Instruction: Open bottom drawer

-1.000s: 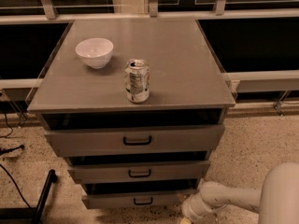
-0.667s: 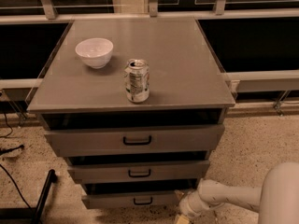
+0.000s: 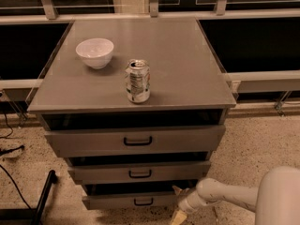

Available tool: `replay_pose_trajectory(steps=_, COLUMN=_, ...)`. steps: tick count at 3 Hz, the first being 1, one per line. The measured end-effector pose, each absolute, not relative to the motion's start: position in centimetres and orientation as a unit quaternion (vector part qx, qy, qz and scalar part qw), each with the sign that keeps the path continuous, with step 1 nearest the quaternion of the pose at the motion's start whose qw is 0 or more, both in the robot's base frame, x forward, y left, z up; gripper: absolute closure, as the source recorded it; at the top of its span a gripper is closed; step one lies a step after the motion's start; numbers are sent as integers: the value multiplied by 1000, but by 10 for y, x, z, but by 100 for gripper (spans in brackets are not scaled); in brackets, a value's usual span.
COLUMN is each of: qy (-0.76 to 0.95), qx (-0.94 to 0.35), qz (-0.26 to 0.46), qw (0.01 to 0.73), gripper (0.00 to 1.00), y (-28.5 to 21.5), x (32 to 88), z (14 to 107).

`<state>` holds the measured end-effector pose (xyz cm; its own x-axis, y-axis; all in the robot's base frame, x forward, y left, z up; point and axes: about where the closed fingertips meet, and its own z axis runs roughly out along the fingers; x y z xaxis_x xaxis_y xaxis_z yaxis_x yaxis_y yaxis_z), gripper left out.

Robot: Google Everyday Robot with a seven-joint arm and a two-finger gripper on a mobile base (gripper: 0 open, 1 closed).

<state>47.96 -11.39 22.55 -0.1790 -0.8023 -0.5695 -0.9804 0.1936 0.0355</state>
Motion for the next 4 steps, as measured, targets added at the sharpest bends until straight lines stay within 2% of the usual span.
replay_pose_trajectory(steps=2, qy=727, qx=-606, qz=211, qw=244, gripper=0, y=-115, x=510, z=198)
replay_pose_trajectory(steps=4, qy=731, qx=-598, qz=236, qw=226, gripper=0, y=-122, x=507, z=174)
